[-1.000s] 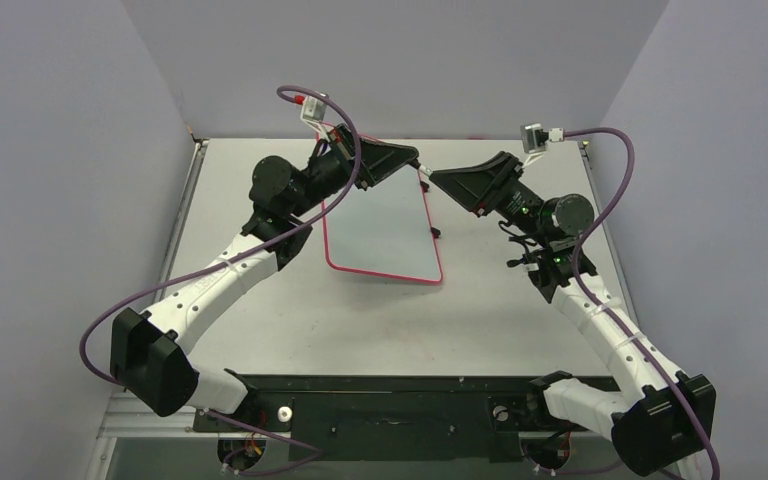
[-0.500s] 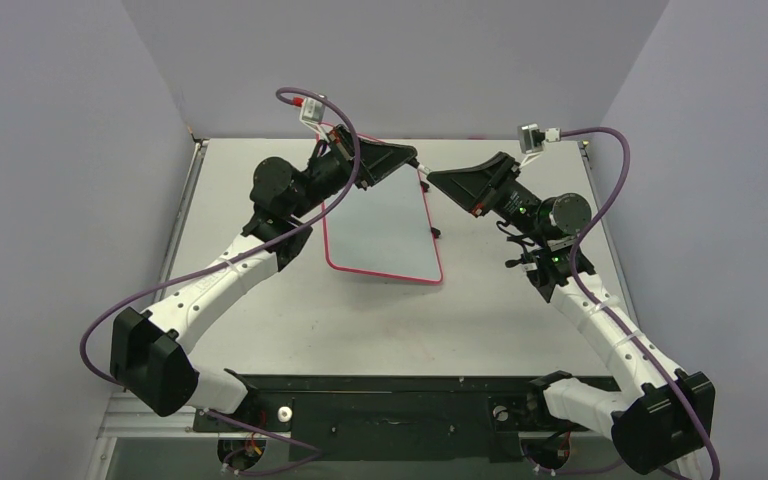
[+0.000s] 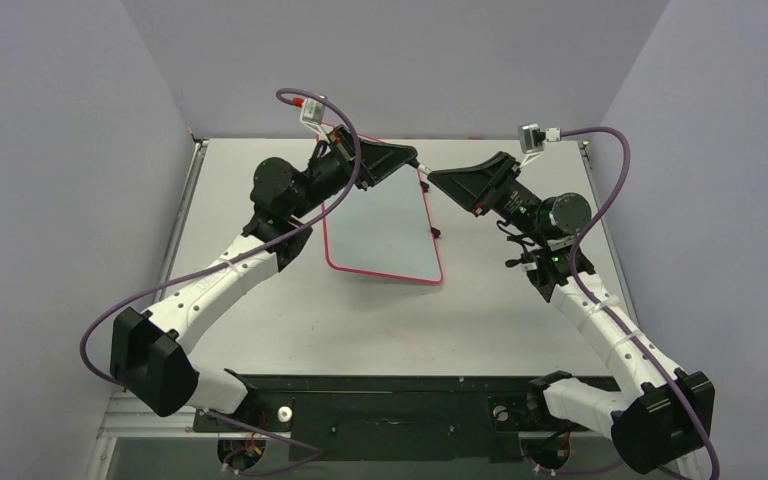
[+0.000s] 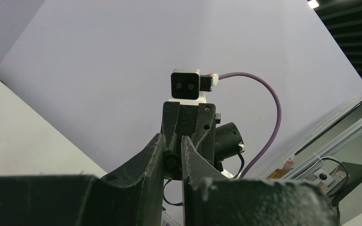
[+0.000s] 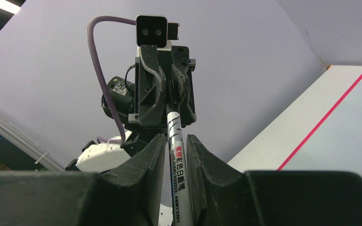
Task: Write a sentence on the whiteboard
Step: Open the whiteboard marker at the center of the board.
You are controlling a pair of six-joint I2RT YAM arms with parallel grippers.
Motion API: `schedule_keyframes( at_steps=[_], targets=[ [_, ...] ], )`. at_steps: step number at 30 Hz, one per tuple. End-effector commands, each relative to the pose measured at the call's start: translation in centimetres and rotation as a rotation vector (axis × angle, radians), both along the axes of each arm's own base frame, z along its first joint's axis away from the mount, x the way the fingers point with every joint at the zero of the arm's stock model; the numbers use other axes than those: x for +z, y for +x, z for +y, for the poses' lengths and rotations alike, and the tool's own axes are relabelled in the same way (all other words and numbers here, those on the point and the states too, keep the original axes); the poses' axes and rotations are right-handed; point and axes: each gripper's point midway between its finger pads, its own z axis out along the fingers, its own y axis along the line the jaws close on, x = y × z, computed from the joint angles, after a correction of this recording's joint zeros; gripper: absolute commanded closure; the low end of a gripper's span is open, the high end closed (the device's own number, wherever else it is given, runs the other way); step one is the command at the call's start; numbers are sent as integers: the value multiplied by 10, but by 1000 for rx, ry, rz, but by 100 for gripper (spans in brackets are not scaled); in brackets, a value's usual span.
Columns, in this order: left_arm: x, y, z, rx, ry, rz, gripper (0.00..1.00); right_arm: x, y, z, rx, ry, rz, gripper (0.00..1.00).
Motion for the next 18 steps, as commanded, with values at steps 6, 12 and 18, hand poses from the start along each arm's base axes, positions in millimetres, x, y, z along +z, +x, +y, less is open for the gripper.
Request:
schedule_keyframes(
  at_steps=[6,12,18],
  targets=[
    [11,-7,7,22,-19,-56,100,33,-10,-3,0,60,-99,81],
    [9,-6,7,27,-19,-50,100,34,-12,-4,6,65,-103,93],
    [7,-4,11,42,-15,-45,100,32,-13,-3,9,63,-108,100]
  ],
)
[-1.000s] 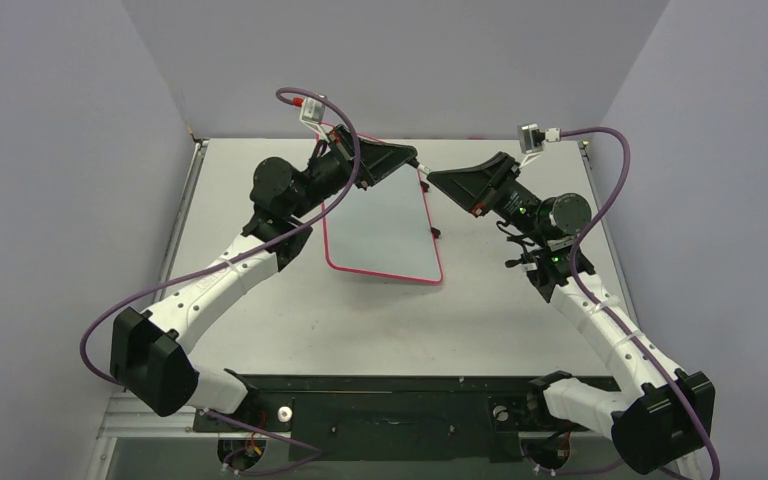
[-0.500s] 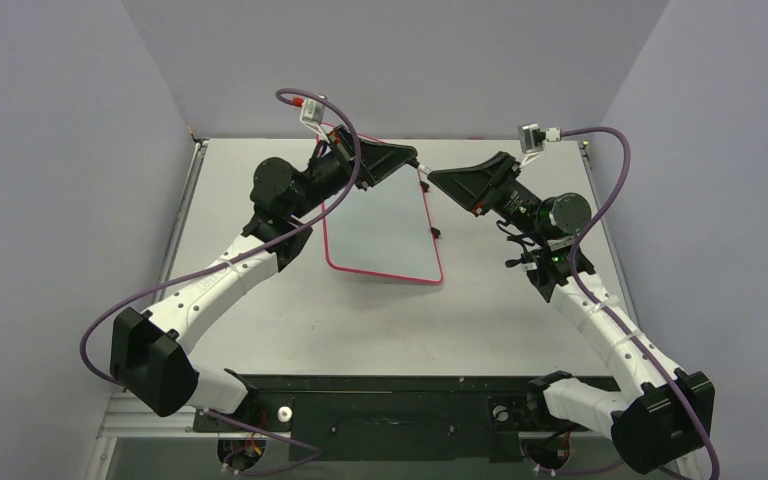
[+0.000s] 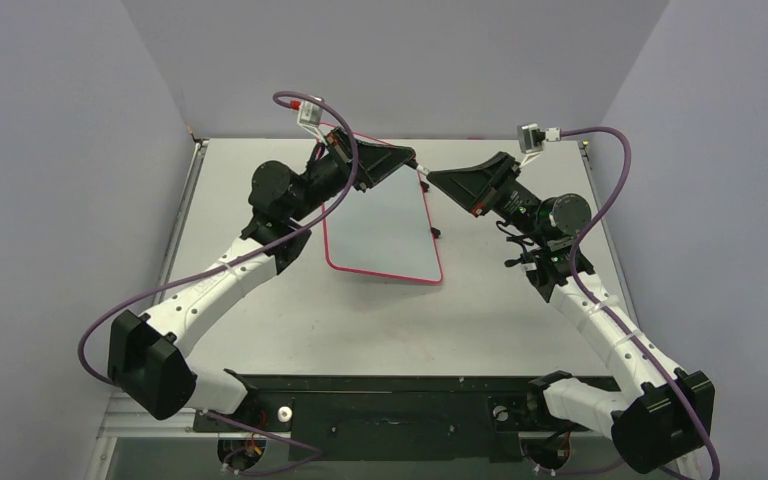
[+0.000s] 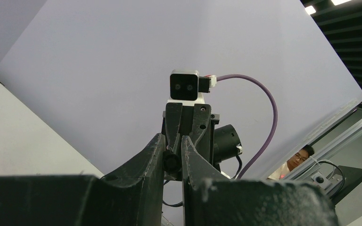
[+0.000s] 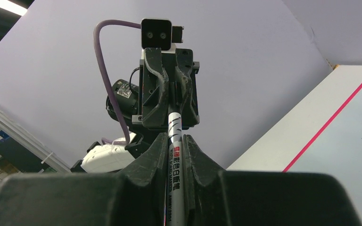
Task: Write a sentence on the whiteboard
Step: Open the whiteboard marker at the center of the board.
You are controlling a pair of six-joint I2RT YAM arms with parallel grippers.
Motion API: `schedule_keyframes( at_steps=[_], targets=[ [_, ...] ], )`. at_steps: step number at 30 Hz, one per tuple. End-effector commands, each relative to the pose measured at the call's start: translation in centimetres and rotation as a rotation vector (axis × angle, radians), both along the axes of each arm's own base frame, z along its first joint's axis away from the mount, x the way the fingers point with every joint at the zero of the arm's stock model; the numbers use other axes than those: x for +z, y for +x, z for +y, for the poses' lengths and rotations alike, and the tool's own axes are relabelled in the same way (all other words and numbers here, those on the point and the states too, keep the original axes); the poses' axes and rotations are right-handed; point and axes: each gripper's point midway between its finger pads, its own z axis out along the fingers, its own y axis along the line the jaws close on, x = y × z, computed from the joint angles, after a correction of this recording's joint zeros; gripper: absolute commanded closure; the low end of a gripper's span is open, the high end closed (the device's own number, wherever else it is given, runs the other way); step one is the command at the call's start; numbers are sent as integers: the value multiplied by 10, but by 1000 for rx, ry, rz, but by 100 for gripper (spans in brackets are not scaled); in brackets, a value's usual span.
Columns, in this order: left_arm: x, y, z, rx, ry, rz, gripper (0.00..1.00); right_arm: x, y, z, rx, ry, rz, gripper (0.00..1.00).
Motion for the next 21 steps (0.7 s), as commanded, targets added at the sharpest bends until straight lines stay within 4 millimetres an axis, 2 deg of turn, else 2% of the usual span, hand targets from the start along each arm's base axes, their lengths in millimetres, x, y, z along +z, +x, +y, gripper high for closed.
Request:
schedule_keyframes(
  at_steps=[1,16,21],
  targets=[
    [6,-3,8,33,1,-53,100,29,-12,-3,2,47,-115,100],
    [13,13,28,119,-11,-34,100,22,-22,-10,-32,27,-124,100],
    [18,18,41,160,-17,-40,100,19,-27,-13,-53,-1,-129,100]
  ],
)
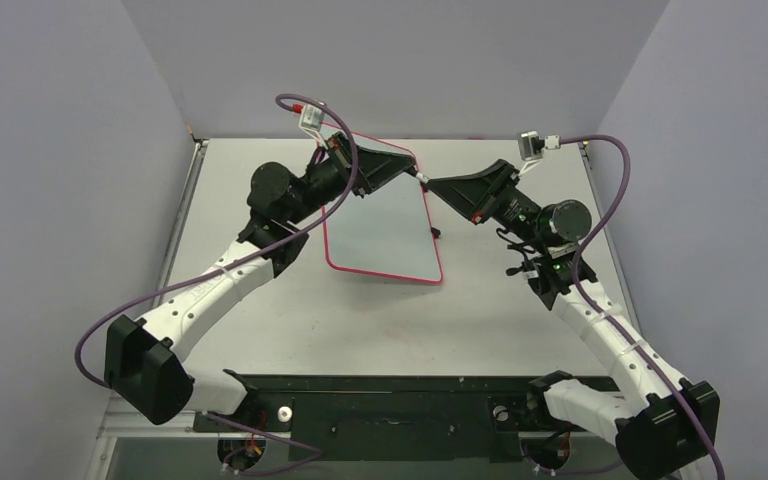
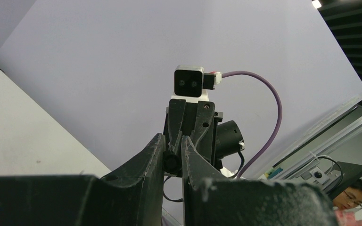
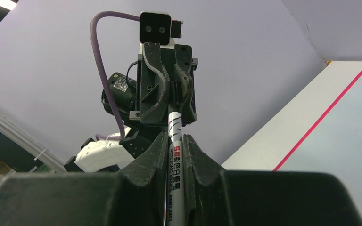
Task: Write a sentence on the whiteboard
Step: Open the whiteboard marker at the center of the board, then place the pen cap at the center of the board.
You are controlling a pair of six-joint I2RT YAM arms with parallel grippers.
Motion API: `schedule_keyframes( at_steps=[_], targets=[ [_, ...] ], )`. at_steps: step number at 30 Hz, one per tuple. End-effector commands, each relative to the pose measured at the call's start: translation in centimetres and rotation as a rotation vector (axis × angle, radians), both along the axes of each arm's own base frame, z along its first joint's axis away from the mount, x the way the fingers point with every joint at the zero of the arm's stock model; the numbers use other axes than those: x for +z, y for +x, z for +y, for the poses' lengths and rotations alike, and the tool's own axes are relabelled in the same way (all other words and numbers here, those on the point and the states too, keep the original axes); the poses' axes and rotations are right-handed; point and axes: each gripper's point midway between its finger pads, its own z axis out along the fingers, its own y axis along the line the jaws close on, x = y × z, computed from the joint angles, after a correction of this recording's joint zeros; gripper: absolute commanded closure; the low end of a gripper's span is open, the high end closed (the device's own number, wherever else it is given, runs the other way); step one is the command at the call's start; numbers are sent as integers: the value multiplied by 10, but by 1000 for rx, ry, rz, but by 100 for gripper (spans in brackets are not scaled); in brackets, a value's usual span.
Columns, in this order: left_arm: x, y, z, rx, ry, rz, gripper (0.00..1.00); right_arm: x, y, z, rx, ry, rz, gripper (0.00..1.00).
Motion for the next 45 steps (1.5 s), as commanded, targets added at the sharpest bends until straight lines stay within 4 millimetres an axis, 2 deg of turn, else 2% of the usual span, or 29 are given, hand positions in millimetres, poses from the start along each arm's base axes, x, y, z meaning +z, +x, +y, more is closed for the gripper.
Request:
schedule_keyframes(
  at_steps=[1,14,18,21,23,24,25,26,27,29,30,31,32,33,34,35,36,37,40,41,45],
  targets=[
    [27,21,41,175,-41,-66,100,27,-23,-14,-40,15,-135,100],
    [37,32,86,288,-45,-60,100,20,-29,-14,-35,-6,-143,100],
    [41,35,107,349,-26,-58,100,14,-26,-14,-39,-12,-136,100],
    [34,40,129,438,23,-20,100,8,-21,-14,-61,-30,-122,100],
    [19,41,146,519,86,18,100,2,-15,-16,-92,-67,-114,100],
    [2,39,157,565,147,56,100,-6,-12,-17,-113,-107,-105,100],
    [-6,43,168,631,167,86,100,-6,-9,-19,-137,-123,-105,100],
    [-28,41,179,673,231,147,100,-16,-6,-20,-163,-173,-96,100],
    [-39,44,192,746,250,190,100,-16,-3,-23,-193,-189,-97,100],
    [-91,41,213,843,353,335,100,-25,4,-28,-241,-247,-89,100],
    [-98,37,226,905,363,359,100,-33,7,-30,-258,-285,-81,100],
    [-126,34,232,924,413,427,100,-35,10,-33,-279,-298,-76,100],
    [-134,31,243,977,414,458,100,-42,12,-34,-288,-329,-65,100],
    [-160,26,248,994,448,532,100,-43,15,-37,-310,-339,-59,100],
    [-170,23,257,1037,456,561,100,-48,17,-38,-320,-359,-49,100],
    [-193,19,262,1054,479,632,100,-51,20,-40,-336,-365,-40,100],
    [-204,16,271,1101,486,666,100,-55,22,-41,-344,-380,-30,100],
    [-226,11,275,1119,509,739,100,-57,24,-43,-359,-386,-21,100],
    [-263,2,290,1196,544,854,100,-68,29,-49,-396,-421,11,100],
    [-280,-3,292,1208,550,905,100,-70,30,-50,-404,-431,13,100],
    [-325,-11,299,1245,577,1024,100,-83,31,-58,-438,-475,52,100]
  ],
)
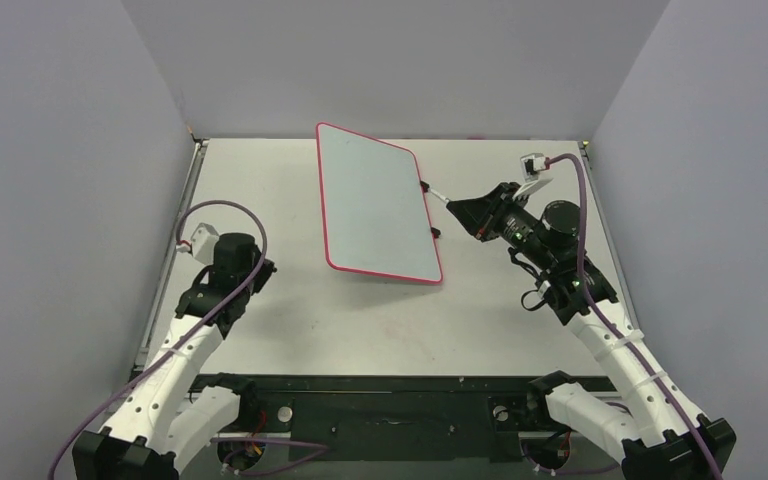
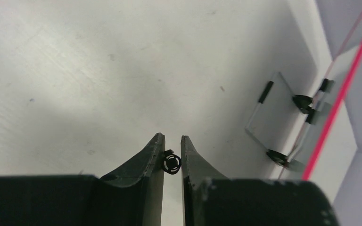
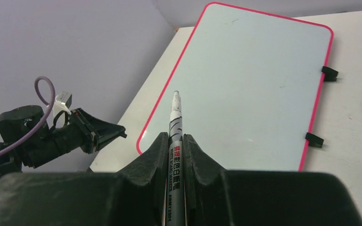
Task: Write a sentence on the whiteboard
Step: Place the pen cap at the center of the board.
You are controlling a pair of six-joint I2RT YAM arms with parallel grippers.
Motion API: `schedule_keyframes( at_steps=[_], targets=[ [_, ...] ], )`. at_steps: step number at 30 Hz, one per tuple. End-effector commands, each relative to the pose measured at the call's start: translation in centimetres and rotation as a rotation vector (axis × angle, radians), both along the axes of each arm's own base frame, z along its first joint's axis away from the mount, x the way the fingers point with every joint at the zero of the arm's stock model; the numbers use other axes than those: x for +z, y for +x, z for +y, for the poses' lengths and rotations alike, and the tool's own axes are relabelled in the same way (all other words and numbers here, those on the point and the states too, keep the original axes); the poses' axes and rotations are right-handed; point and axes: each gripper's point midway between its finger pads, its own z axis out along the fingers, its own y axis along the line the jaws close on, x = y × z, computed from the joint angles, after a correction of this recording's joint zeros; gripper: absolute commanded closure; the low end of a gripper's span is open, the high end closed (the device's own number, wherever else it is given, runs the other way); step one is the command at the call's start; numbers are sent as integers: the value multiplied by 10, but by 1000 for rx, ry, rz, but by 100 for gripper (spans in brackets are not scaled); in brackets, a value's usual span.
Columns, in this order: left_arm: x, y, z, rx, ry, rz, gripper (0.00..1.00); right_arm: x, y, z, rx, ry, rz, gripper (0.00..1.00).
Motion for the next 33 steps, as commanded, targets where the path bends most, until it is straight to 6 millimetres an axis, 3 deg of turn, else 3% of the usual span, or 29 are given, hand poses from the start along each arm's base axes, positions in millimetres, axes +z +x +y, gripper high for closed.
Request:
schedule_keyframes(
  at_steps=[1,4,9,14,19,28,31,33],
  targets=[
    [-37,-10,20,153,-2,92,100,8,2,-15,-80,-52,-31,100],
    [-67,-18,24,185,0,187,100,3,2,-19,-95,-73,-18,100],
    [-100,-28,27,217,8,284,100,-3,1,-23,-111,-100,-9,100],
    [-121,-34,30,232,12,333,98,-7,1,-25,-119,-115,-1,100],
    [-132,-38,35,249,25,370,88,-8,0,-27,-125,-128,-2,100],
    [-124,-37,42,265,31,358,52,-7,-4,-33,-143,-150,-6,100],
    [-105,-33,47,261,56,321,50,-4,-6,-34,-145,-150,-12,100],
    [-82,-27,51,254,86,276,50,1,-7,-36,-150,-148,-20,100]
  ],
)
